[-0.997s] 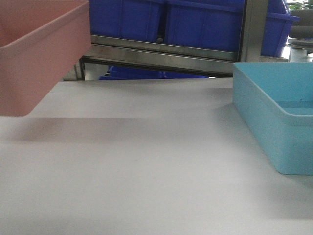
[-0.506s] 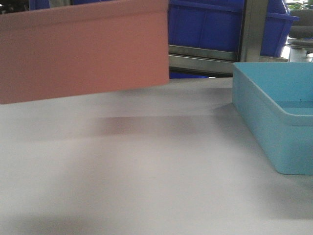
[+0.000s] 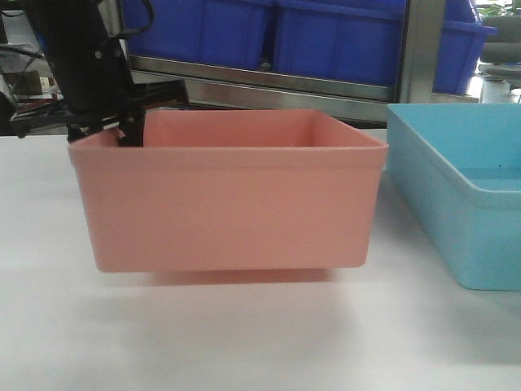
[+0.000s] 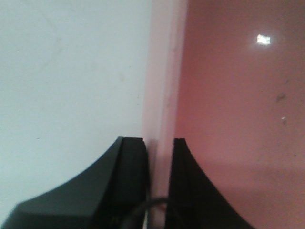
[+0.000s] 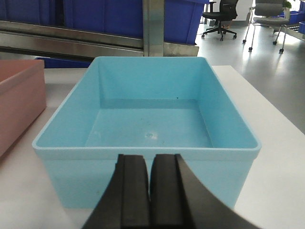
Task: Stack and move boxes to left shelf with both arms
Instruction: 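Grip the pink bin rim with the left gripper, carry it toward center, then open the left gripper and lift it away from the pink bin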
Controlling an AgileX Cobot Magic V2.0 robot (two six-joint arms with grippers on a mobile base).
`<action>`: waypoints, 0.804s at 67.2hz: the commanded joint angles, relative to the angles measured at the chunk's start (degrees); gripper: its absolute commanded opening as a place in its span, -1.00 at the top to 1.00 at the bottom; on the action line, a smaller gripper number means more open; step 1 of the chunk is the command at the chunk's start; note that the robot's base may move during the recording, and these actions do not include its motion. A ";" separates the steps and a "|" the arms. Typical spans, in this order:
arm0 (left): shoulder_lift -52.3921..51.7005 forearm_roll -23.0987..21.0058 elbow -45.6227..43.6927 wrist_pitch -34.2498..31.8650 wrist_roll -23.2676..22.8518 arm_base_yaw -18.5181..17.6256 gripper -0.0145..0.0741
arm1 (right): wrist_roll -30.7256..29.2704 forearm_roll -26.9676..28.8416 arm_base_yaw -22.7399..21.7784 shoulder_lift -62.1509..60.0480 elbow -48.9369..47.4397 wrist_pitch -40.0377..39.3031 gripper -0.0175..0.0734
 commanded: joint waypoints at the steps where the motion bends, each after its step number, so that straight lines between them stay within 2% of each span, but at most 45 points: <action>1: -1.89 -1.47 -1.81 -3.87 -1.99 -0.55 0.69 | -0.21 -0.16 -0.25 -1.21 -1.08 -5.41 0.49; 15: -0.20 -1.34 -1.81 -3.90 -2.24 -0.55 0.68 | -0.21 -0.16 -0.25 -1.21 -1.08 -5.41 0.49; 23: -0.08 -1.34 -1.81 -3.69 -2.12 -0.55 0.60 | -0.21 -0.16 -0.25 -1.21 -1.08 -5.41 0.49; 31: -0.08 -1.34 -1.92 -3.69 -2.04 -0.55 0.28 | -0.21 -0.16 -0.25 -1.21 -1.08 -5.41 0.49; 37: -0.19 -1.34 -1.92 -3.44 -1.90 -0.55 -0.14 | -0.21 -0.16 -0.25 -1.21 -1.08 -5.41 0.49; 43: -0.76 -1.45 -2.03 -3.20 -1.33 -0.55 -0.45 | -0.21 -0.16 -0.25 -1.21 -1.08 -5.41 0.49; 48: -1.39 -1.45 -2.44 -2.30 0.13 -0.55 -0.54 | -0.21 -0.16 -0.25 -1.21 -1.08 -5.41 0.49; 54: -2.99 -1.16 -3.66 -0.84 1.04 -0.55 -0.50 | -0.21 -0.16 -0.25 -1.21 -1.08 -5.41 0.49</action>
